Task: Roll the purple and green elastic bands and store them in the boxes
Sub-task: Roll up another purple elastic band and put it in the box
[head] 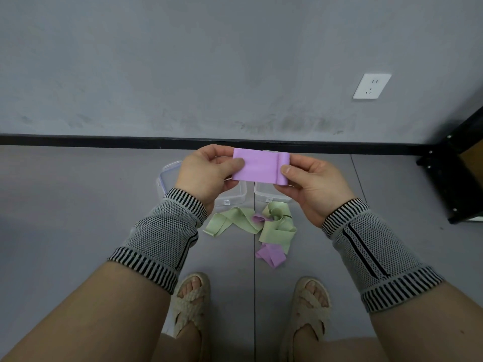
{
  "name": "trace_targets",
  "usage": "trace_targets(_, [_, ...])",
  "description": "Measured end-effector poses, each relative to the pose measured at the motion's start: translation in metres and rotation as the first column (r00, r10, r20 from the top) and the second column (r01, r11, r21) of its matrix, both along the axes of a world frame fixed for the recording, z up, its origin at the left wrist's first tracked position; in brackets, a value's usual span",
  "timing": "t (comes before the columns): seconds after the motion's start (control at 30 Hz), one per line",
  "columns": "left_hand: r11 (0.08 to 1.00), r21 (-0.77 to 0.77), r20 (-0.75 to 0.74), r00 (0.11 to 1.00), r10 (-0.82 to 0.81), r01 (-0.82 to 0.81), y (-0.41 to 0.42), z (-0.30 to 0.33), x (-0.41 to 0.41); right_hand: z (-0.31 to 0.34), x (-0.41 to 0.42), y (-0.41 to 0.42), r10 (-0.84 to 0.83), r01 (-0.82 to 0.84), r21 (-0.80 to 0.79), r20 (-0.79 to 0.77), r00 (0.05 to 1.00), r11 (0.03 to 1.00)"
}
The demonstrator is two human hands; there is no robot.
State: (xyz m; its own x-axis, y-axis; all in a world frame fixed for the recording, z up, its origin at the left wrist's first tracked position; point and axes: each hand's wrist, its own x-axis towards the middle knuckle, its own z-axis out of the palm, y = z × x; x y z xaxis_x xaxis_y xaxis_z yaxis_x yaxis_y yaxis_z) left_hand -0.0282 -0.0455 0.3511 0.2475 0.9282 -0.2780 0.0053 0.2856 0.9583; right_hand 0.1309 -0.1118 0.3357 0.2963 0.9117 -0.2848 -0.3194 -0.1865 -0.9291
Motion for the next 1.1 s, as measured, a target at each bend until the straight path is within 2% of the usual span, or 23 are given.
trace_targets(0.27, [0.999, -0.005, 0.009, 0.999, 0.043, -0.043, 0.003, 0.0, -0.006, 0.01, 0.007, -0.004, 0.025, -0.025, 0.006, -0.064, 0.998, 1.0])
trace_targets(0.47, [1.0, 0.007, 0.024, 0.999, -0.026, 0.026, -0.004, 0.002, 0.003, 0.007, 0.006, -0.003, -0.006, 0.005, -0.045, -0.018, 1.0, 0.999])
trace_targets(0.8, [0.996, 0.014, 0.06, 0.995, -0.084, 0.083, -0.005, 0.002, 0.004, 0.008, 0.003, -0.002, -0.008, 0.006, -0.021, -0.067, 0.998, 1.0])
trace_targets(0.97, [0.985, -0.009, 0.13, 0.977, -0.171, 0.174, -0.009, 0.006, 0.005, 0.007, -0.003, -0.001, 0.023, -0.023, 0.003, -0.009, 1.0, 1.0])
trace_targets(1.1, [0.986, -0.067, 0.211, 0.968, -0.138, 0.155, -0.01, 0.009, 0.008, 0.006, -0.008, -0.001, 0.042, -0.042, 0.02, 0.022, 0.999, 0.999])
